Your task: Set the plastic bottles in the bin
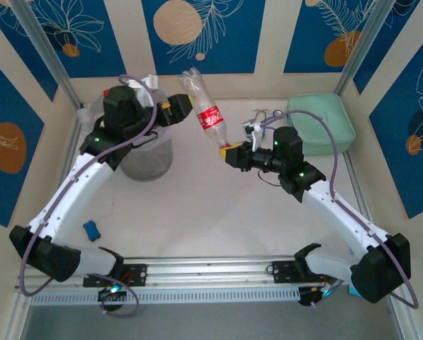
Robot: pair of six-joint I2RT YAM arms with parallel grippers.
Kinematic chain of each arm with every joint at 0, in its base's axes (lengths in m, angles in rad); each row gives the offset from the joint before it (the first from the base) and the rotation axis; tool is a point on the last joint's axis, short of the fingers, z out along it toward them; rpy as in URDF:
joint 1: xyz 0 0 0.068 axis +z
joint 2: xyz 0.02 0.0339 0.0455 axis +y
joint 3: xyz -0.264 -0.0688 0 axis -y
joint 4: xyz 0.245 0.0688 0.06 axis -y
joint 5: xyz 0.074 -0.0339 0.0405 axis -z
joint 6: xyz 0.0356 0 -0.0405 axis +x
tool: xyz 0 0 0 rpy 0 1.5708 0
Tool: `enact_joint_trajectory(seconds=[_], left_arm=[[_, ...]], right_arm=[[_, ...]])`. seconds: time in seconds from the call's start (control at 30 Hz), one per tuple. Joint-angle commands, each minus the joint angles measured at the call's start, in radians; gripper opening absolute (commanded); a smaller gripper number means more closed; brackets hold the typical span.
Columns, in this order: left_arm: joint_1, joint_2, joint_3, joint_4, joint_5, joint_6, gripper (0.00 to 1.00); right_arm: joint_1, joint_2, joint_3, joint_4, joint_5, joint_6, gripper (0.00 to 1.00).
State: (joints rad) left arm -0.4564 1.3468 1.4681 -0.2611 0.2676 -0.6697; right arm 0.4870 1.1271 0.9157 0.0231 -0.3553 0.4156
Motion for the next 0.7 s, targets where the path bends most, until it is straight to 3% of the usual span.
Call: enact_joint_trajectory(seconds=[0.0,0.17,0.53,0.63,0.67], left_arm=[[-0.031,0.014,-0.035,0.149,-0.033,-0.070,1.00],[-0.044,0.041,-0.071,0.245,-0.083,-0.132,1.00],[-0.044,0.077,-0.021,0.214,-0.135,-0.103,0.47],[-0.042,0.074,0.014,0.168,-0.165,-0.065,0.41],[-0.041,0.074,0.032,0.149,-0.173,-0.051,0.41]], right_arm=[[0.030,-0.020,-0.019,0.011,0.000,-0.036,0.13],[0.056,-0.017,-0.040,0.005,0.011,-0.047,0.13],[0.061,-0.015,-0.062,0.007,-0.001,-0.031,0.14],[0.058,-0.012,-0.048,-0.024,0.003,-0.033,0.24],[0.056,-0.014,-0.043,-0.033,0.005,-0.035,0.33]])
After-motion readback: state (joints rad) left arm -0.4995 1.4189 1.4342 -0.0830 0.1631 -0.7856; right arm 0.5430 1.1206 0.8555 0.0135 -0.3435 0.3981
